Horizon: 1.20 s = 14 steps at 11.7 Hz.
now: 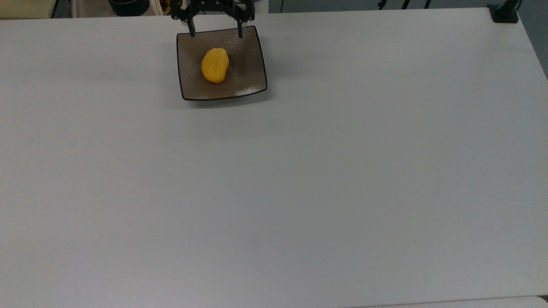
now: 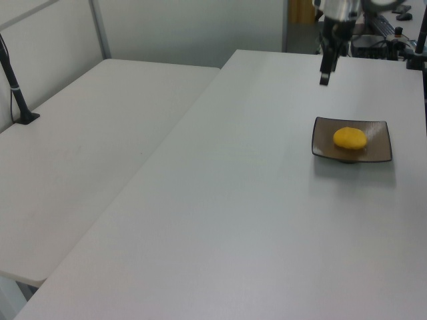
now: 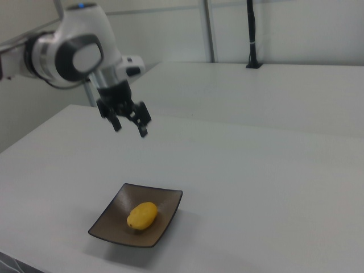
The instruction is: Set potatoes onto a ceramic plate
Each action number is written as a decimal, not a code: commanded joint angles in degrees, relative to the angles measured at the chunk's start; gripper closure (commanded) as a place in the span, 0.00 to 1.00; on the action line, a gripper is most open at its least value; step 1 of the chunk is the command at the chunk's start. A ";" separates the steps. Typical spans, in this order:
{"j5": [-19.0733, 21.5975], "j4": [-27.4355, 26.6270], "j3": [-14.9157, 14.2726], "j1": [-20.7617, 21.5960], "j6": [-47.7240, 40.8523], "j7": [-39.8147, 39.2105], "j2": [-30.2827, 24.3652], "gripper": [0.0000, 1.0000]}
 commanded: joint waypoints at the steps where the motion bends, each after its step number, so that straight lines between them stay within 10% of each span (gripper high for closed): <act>1: 0.78 13.83 0.29 0.43 -14.67 1.73 1.15 0.00; 14: 3.60 20.81 -0.50 2.80 -9.71 -3.01 9.15 0.00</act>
